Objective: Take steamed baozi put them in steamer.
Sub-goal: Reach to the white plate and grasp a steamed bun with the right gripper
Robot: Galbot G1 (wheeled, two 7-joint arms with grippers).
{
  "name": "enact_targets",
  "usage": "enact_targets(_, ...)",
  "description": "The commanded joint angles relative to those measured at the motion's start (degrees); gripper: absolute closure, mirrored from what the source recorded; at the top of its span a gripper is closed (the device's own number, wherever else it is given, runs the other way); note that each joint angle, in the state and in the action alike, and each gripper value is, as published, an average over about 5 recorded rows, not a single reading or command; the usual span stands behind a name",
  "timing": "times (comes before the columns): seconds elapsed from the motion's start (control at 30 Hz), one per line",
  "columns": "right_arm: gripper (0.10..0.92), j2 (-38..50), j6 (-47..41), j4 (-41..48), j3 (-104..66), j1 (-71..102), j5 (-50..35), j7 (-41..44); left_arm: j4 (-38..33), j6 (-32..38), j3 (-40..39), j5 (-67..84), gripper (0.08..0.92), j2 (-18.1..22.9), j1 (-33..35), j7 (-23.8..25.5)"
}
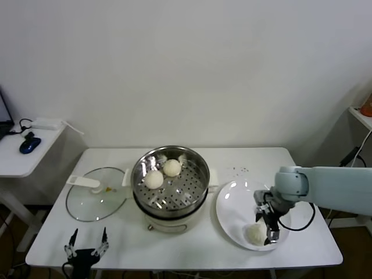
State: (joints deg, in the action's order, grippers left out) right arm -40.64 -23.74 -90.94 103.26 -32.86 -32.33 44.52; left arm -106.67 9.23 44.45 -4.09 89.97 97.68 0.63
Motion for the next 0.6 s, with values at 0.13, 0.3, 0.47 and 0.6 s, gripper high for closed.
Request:
enact_targets(0.13, 0.203, 0.05, 0.13, 2.02, -3.64, 4.39, 1.27, -1.00, -0.06, 0.18, -0.18, -0.28, 0.177, 0.02, 0.03, -0.01)
enact_targets(0.3, 0.228, 0.57, 0.07, 0.80, -2.34, 3.85, 1.29, 0.06, 0.00, 0.34, 0.04, -0.27, 0.177, 0.04, 0.20, -0.06)
enact_targets(0.47, 0.299, 0.87, 0.06, 0.43, -1.72, 2.80, 1.39, 0.54, -0.14, 0.35, 0.06, -0.30, 0.177, 0.13, 0.23, -0.12)
enact_targets(0.6, 0.411, 0.57, 0.25, 0.37, -1.49, 1.39, 1.80, 0.55, -0.37, 0.33, -0.05, -0.35, 0.177, 0.21, 0.30, -0.17)
